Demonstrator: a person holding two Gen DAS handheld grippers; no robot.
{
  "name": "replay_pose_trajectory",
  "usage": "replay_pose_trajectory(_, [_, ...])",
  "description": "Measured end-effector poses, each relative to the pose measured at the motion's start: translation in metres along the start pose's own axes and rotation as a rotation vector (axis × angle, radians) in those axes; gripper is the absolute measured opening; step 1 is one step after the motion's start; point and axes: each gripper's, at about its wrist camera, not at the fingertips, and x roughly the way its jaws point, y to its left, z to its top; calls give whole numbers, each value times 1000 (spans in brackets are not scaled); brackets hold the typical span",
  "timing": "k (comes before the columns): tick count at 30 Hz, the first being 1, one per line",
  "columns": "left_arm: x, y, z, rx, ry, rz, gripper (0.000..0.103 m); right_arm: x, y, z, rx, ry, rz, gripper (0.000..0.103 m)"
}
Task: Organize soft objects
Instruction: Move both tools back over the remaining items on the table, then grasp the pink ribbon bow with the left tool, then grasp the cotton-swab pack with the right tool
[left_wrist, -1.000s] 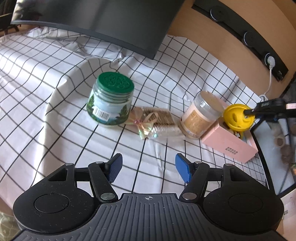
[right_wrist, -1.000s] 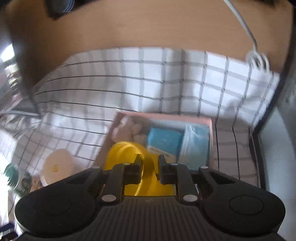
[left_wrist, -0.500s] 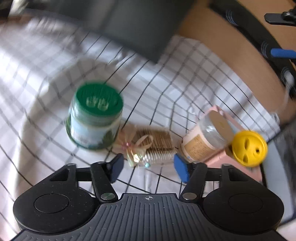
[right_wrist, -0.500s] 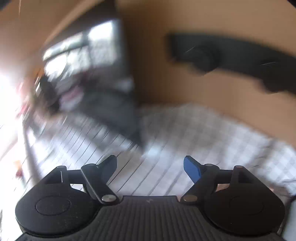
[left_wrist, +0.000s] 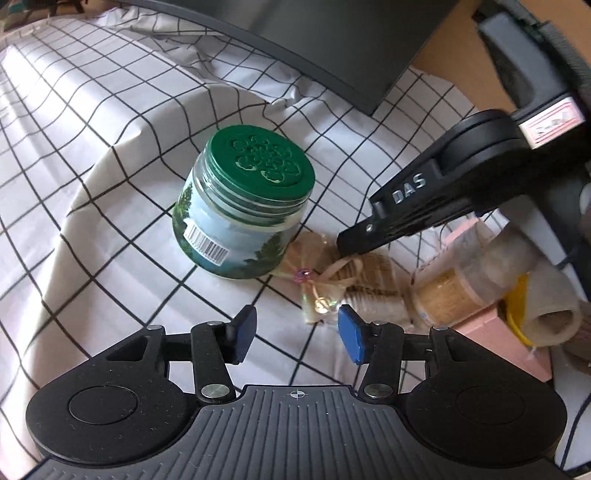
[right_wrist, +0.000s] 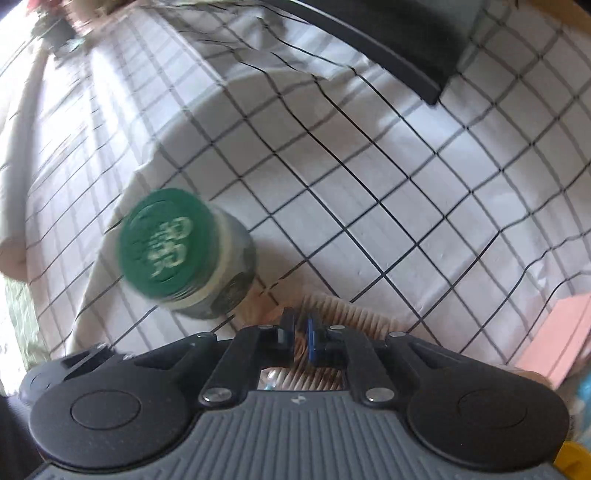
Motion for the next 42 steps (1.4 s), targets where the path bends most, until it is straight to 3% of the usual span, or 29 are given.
replay_pose_trajectory(4, [1, 0, 4, 8, 6, -3, 53, 13, -1, -12, 38, 112, 164, 8])
replay_pose_trajectory(5, [2, -1, 5, 7, 9, -8, 53, 9, -3, -12, 48, 104, 162, 8])
replay_pose_trajectory(8, [3, -3, 6, -2, -2, -19, 53, -20, -10, -9, 19, -12, 92, 11])
replay_pose_trajectory(10, [2, -4, 8, -20, -23, -33, 53, -40, -20, -5, 19, -89, 45, 20])
replay_pose_trajectory(12, [1, -5, 10, -23, -50, -41, 53, -59, -31, -4, 40, -148, 32, 38])
replay_pose_trajectory(14, [5, -8, 12, -1, -49, -33, 53, -70, -41, -4, 63, -187, 19, 46])
replay_pose_trajectory(16, [12, -11, 13, 21, -34, -19, 53, -73, -47, -5, 73, -197, 13, 46])
replay_pose_trajectory(21, [24, -18, 8, 87, 23, 53, 52, -71, -55, -15, 68, -184, 16, 46])
replay_pose_trajectory(24, [28, -17, 8, 107, 33, 61, 42, -64, -47, -19, 56, -182, 1, 46])
replay_pose_trajectory(27, [27, -12, 9, 61, 31, 52, 35, -57, -47, -17, 67, -155, 11, 48])
replay_pose_trajectory(28, [27, -10, 9, 54, 32, 49, 33, -53, -46, -16, 65, -137, 18, 50])
replay_pose_trajectory(30, [27, -10, 9, 66, 56, 41, 17, -41, -42, -11, 53, -96, 15, 65])
replay_pose_trajectory(33, [24, -5, 5, 23, 73, -21, 15, -24, -37, -6, 71, -41, -6, 69])
replay_pose_trajectory(36, [16, -11, -2, 95, 52, 26, 15, -16, -29, -2, 65, -26, -33, 75])
replay_pose_trajectory(42, [3, -8, -3, 114, 27, 79, 15, 7, -18, 7, 26, 32, -71, 78])
